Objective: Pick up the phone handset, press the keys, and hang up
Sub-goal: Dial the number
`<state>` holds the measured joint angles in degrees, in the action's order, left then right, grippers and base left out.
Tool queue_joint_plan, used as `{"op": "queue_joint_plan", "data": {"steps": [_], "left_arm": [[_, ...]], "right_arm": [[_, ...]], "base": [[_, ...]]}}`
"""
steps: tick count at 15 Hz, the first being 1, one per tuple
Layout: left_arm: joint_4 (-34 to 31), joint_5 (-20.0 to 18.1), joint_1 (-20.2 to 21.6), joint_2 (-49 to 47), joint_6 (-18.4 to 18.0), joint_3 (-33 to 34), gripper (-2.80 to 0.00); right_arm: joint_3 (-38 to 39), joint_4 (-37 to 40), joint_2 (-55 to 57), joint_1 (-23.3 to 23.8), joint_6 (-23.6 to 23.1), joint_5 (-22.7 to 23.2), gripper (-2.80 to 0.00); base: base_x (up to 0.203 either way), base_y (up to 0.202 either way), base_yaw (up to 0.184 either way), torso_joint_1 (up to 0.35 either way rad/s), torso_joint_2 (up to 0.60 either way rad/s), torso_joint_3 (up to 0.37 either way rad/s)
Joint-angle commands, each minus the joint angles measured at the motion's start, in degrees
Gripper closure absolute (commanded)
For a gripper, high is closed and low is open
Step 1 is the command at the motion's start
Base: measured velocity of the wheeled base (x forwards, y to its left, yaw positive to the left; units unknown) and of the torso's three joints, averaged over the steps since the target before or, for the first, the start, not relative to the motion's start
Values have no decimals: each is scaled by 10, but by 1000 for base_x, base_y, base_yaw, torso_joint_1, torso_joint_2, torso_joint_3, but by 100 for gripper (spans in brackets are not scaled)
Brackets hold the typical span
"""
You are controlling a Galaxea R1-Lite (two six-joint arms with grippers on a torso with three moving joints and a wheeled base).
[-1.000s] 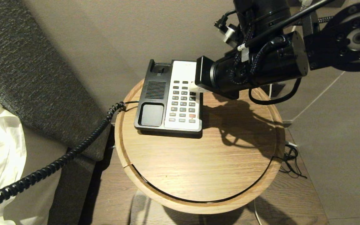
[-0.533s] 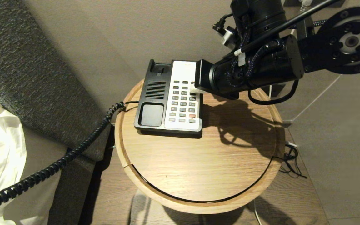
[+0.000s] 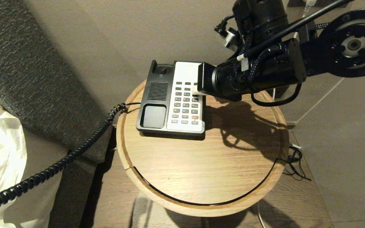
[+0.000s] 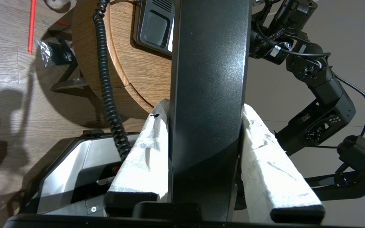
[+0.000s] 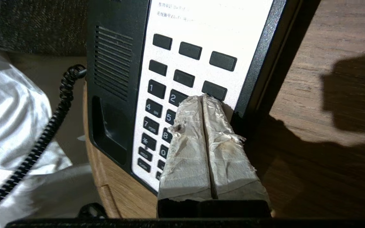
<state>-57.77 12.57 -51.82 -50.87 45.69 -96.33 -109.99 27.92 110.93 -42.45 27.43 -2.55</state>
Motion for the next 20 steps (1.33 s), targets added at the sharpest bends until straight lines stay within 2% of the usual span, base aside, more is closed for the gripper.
{"op": "queue_joint_plan", "data": {"steps": [1, 11, 14, 20], "left_arm": [[-3, 1, 0, 0, 3, -2, 0], [-4, -1, 4, 3, 6, 1, 0], [-6, -1, 5, 7, 7, 3, 0], [-6, -1, 6, 14, 6, 15, 0]], "right_arm": [[6, 3, 2, 3, -21, -11, 0], [-8, -1, -18, 3, -15, -8, 0], [-8, -2, -26, -5, 12, 4, 0], [-7, 5, -17, -22, 24, 8, 0]], "base": [[0, 0, 0, 0, 0, 0], [0, 0, 0, 0, 0, 0], [0, 0, 0, 0, 0, 0], [0, 0, 0, 0, 0, 0]]}}
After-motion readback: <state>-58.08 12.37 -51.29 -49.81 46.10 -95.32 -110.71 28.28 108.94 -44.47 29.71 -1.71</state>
